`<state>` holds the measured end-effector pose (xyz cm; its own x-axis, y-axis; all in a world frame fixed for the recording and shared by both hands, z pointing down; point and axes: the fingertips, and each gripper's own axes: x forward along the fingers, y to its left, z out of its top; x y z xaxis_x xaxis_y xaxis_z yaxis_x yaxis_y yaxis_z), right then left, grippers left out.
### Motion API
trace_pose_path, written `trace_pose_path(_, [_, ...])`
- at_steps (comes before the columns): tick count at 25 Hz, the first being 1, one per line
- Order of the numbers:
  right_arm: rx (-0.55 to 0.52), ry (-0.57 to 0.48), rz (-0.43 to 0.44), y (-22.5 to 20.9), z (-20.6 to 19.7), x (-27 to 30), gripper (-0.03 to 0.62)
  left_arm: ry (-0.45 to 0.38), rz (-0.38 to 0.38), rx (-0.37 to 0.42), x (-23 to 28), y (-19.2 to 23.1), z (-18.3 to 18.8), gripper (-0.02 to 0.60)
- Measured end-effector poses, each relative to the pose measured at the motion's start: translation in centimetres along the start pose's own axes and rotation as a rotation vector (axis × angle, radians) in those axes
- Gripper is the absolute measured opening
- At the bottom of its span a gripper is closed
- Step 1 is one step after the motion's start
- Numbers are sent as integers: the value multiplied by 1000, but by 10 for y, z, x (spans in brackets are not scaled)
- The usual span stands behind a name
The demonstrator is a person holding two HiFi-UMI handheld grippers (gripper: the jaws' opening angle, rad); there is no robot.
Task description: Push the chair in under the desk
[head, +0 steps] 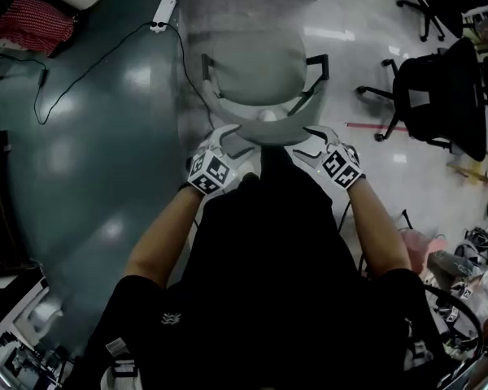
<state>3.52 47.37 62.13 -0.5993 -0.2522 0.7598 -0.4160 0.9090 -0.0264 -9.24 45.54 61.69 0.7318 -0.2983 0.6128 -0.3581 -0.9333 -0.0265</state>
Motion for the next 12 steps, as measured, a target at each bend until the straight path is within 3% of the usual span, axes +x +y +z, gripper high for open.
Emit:
trace_pose_path(6, [-65, 144, 33, -9, -40, 23, 272, 134, -98, 75, 34, -10, -32, 302])
trace_pose_path(12, [-86, 216, 67, -22, -55, 45, 270, 235, -120, 89, 62, -2, -50, 302])
